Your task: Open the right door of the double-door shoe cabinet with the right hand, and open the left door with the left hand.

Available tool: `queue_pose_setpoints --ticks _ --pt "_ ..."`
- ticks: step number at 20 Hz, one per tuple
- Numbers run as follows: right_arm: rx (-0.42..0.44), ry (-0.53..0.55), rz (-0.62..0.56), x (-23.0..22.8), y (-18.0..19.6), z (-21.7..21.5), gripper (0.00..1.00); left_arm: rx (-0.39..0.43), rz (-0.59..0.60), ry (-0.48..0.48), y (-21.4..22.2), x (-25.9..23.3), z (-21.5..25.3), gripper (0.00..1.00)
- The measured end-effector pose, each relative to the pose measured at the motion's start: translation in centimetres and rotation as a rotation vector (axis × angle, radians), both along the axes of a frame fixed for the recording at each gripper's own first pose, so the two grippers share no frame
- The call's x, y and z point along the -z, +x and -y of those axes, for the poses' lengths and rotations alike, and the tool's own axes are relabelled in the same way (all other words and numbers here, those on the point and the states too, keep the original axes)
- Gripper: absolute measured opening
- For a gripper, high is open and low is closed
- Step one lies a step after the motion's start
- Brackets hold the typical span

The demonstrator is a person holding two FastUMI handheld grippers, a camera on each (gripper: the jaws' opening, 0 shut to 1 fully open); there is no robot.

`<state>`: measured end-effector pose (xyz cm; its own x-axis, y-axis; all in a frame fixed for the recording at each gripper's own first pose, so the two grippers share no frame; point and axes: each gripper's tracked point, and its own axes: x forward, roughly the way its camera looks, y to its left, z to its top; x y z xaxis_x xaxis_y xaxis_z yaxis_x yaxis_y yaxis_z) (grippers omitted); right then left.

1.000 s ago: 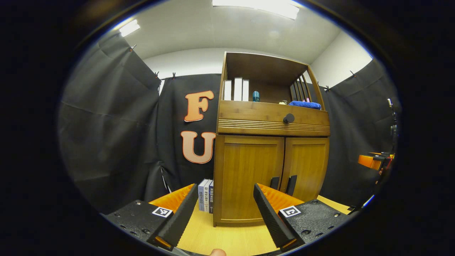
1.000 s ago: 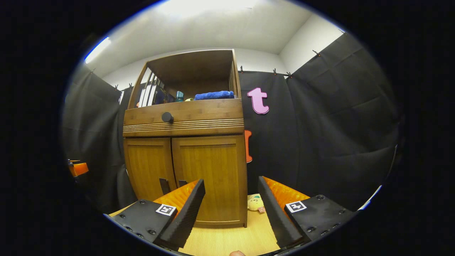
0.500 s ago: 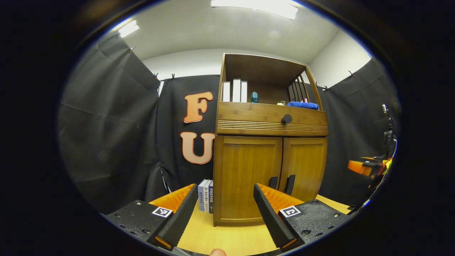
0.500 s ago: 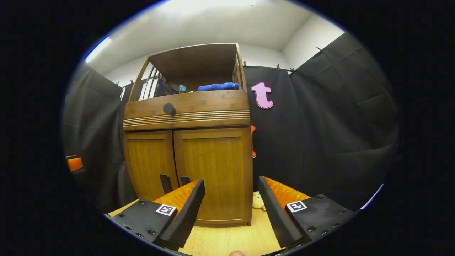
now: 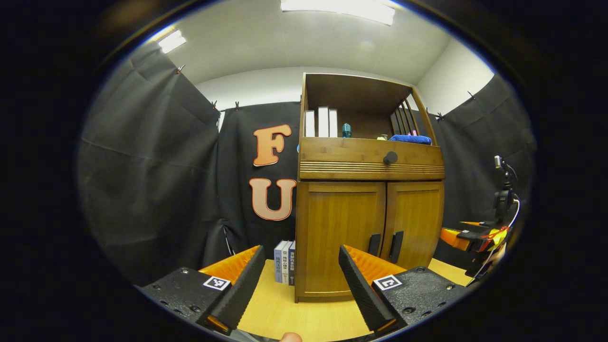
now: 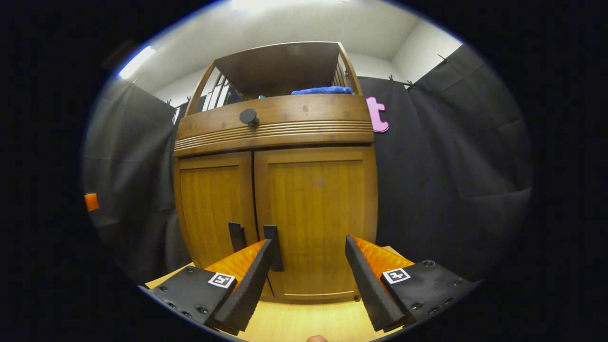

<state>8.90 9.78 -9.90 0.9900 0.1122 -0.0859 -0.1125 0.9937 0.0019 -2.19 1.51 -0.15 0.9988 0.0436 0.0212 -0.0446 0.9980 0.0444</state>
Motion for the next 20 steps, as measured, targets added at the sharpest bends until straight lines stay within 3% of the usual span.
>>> queue_pose_setpoints --ticks 4,5,14,16,17,20 --pt "-0.014 0.0 -0.028 1.9 2.7 -2.2 0.98 -0.02 -0.004 0.008 -0.3 0.4 -1.2 0.92" --pt "-0.023 0.002 -0.035 2.3 3.6 -3.0 0.9 -0.024 -0.006 0.007 -0.3 0.6 -1.5 0.94" --pt "-0.058 -0.005 -0.066 6.0 9.5 -6.8 0.9 -0.04 -0.025 0.007 -0.9 1.3 -3.5 0.92" --pt "-0.051 -0.004 -0.077 6.7 10.4 -7.1 0.9 -0.047 -0.021 0.016 -1.2 1.2 -3.9 0.97" --pt "-0.045 -0.004 -0.082 7.0 11.0 -7.1 0.9 -0.05 -0.019 0.02 -1.3 1.1 -4.1 0.92" --pt "-0.035 0.001 -0.11 8.0 12.3 -7.2 0.87 -0.053 -0.018 0.023 -1.4 1.2 -4.4 0.92"
